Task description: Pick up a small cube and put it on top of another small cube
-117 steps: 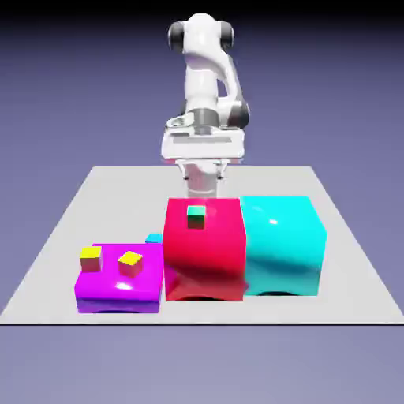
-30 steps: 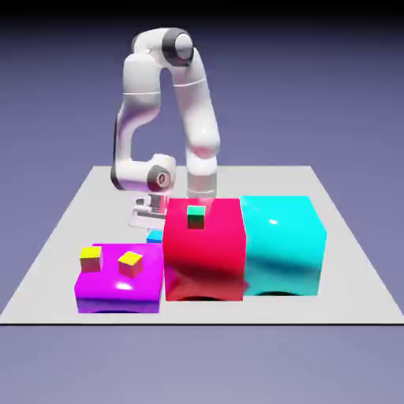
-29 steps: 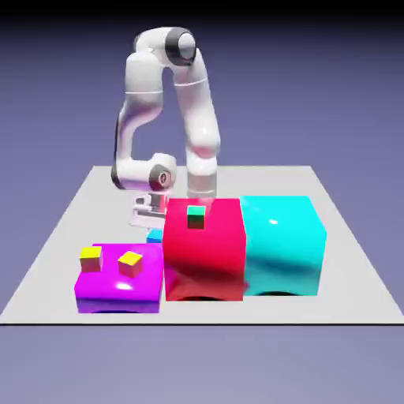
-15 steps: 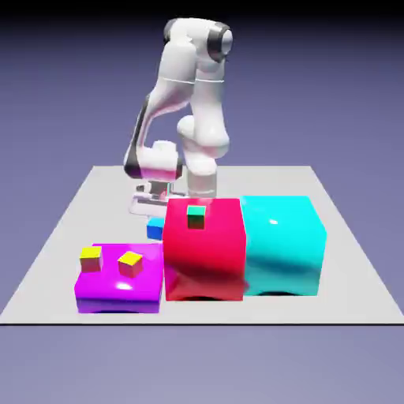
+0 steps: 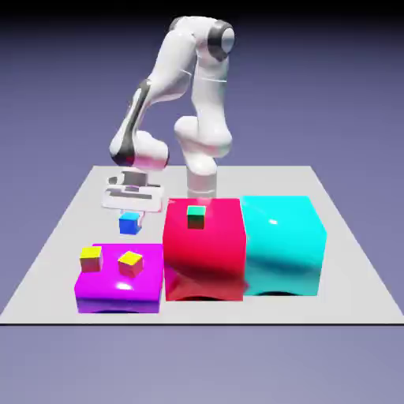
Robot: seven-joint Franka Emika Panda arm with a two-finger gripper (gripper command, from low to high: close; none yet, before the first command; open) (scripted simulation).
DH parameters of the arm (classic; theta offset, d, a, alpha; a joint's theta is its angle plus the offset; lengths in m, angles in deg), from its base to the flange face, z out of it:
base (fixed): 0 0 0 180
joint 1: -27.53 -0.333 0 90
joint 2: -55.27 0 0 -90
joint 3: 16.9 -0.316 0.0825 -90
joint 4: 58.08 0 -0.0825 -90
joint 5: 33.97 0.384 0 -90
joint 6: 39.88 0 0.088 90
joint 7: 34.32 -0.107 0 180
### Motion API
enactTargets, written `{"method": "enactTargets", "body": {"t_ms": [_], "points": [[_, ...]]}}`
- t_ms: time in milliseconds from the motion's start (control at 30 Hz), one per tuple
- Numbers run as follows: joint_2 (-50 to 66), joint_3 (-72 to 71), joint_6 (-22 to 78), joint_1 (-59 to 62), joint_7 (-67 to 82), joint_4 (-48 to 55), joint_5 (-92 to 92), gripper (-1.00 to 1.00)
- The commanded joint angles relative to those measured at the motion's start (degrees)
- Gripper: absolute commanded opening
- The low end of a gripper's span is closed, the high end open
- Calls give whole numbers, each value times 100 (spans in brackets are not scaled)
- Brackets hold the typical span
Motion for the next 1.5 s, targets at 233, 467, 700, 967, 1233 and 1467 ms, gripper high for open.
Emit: {"method": "enactTargets", "body": {"t_ms": [233, 467, 700, 967, 1233, 1467], "points": [[300, 703, 366, -346, -1075, 731, -1995, -100], [532, 1265, 730, -712, -2080, 1386, -3739, -100], [730, 1770, 1138, -1148, -3160, 2060, -5484, -100], [758, 1555, 1440, -1457, -3927, 2456, -6247, -100], [1373, -105, 893, -10, -3647, 2532, -5945, -100], [1737, -1090, 568, 849, -3481, 2578, -5766, 100]]}}
